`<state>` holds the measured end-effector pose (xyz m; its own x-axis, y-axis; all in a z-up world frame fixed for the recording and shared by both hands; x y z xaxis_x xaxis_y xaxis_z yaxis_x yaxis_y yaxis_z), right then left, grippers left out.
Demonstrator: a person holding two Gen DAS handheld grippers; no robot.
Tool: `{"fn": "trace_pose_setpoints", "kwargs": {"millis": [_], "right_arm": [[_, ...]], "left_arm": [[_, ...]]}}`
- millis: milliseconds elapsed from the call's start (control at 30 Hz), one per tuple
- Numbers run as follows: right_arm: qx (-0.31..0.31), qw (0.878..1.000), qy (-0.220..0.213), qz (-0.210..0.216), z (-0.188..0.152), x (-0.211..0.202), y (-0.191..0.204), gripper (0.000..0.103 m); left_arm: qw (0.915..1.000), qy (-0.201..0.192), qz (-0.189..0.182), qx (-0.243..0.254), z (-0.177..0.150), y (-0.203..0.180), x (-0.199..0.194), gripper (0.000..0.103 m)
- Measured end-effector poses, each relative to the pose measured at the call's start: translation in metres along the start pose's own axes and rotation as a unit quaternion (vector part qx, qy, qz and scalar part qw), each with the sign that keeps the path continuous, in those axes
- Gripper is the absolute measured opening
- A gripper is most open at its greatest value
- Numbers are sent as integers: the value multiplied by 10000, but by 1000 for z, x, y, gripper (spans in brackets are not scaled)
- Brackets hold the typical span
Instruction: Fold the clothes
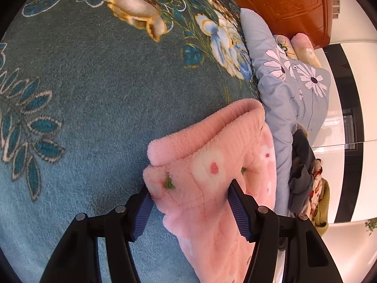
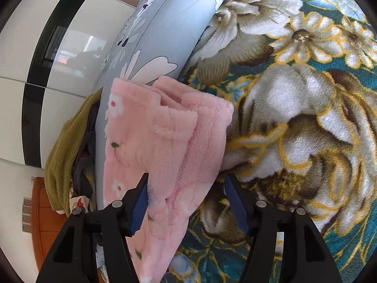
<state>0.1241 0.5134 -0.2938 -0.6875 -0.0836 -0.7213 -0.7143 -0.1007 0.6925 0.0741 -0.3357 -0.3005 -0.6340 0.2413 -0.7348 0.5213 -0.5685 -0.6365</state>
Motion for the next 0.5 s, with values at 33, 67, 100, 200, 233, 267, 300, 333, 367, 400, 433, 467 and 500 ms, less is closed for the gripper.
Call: {"fn": "trace_pose_setpoints", "kwargs": {"millis": [33,67,100,200,233,267,300,333,367,400,433,467,500], "right_arm": [[113,9999,-76,37,3,2,-1,64],[260,9995,-133,119,6,3,-2,64],[358,9991,-151,151,7,4,-1,64],[550,9983,-123,142,7,7,4,58],[615,9979,-113,139,8,8,6,40],[679,9975,-104,136,8,8,7,34],[743,9971,-95,132,8,9,9,25],[694,9975,-93,112,8,8,14,16],[568,9983,-97,79,7,5,21,16],[442,9990,-101,46,6,1,29,14],[275,9996,-84,62,4,-3,39,13],[79,9999,-53,110,2,-8,51,13],[-117,9998,-22,158,0,-13,62,12]], "left_arm": [[10000,-19,42,13,1,-1,1,64],[9999,-36,103,-3,2,-1,2,63],[9999,-53,163,-19,2,-1,2,62],[9994,-75,315,-119,4,1,3,44],[9992,-69,352,-176,5,3,3,37],[9990,-65,376,-224,6,4,3,29],[9990,-72,362,-243,7,4,1,26],[9991,-95,334,-255,8,2,-1,24],[9991,-120,310,-253,10,-1,-3,22],[9992,-149,295,-203,12,-5,-6,22],[9994,-174,266,-122,16,-11,-10,21],[9996,-200,222,-3,21,-19,-14,21],[9995,-230,168,165,27,-29,-20,20]]}}
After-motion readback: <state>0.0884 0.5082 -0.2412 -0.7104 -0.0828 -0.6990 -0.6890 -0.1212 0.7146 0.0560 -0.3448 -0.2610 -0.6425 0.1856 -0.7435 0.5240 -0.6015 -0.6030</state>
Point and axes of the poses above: each gripper's, at about its wrist camera, not at the fingertips, and x roughly the way its jaws point, y to its left, z to its top, the point moved 6 cm from there along x, roughly the way its jaws point, and after that the axes turned 13 degrees about x, right-handed, at the moved point
